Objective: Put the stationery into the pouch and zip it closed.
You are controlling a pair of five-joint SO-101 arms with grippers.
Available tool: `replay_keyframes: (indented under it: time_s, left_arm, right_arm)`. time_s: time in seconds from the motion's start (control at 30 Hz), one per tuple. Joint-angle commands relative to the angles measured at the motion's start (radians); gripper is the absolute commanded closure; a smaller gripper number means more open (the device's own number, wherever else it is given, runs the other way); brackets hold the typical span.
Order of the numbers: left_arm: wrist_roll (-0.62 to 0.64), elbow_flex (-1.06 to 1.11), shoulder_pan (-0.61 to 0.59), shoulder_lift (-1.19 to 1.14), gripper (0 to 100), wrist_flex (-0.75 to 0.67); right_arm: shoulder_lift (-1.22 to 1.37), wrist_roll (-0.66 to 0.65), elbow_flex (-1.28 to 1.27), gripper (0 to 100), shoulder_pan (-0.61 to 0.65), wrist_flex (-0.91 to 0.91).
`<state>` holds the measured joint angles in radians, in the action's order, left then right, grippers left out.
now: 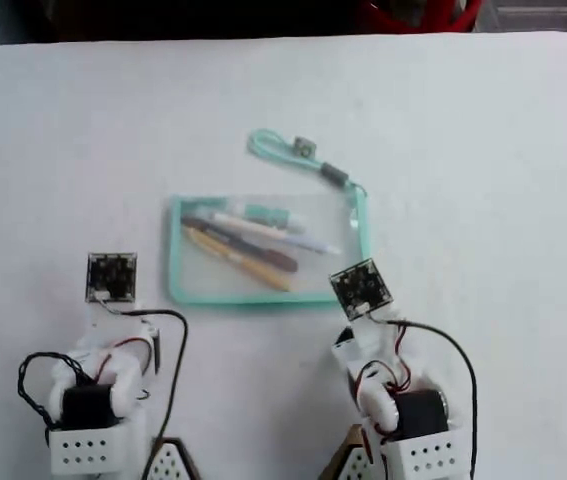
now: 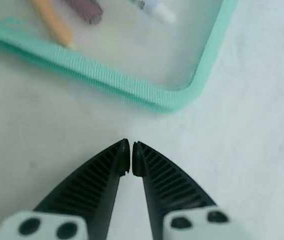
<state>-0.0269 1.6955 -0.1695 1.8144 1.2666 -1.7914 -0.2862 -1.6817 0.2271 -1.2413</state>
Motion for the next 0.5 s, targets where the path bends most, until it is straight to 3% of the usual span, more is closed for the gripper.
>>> replay_keyframes:
  time_s: [0.0, 0.3, 0.47]
  left_arm:
    - [0.005, -0.003, -0.004, 0.007, 98, 0.017]
    - [0.005, -0.003, -0.004, 0.007, 98, 0.017]
    - [0.005, -0.003, -0.004, 0.007, 98, 0.017]
  right_arm:
    - [-0.004, 0.012, -0.009, 98.1, -0.027, -0.025]
    - [-0.004, 0.018, -0.009, 98.1, -0.202, -0.025]
    - [-0.007, 0.232, -0.009, 98.1, -0.208, -0.027]
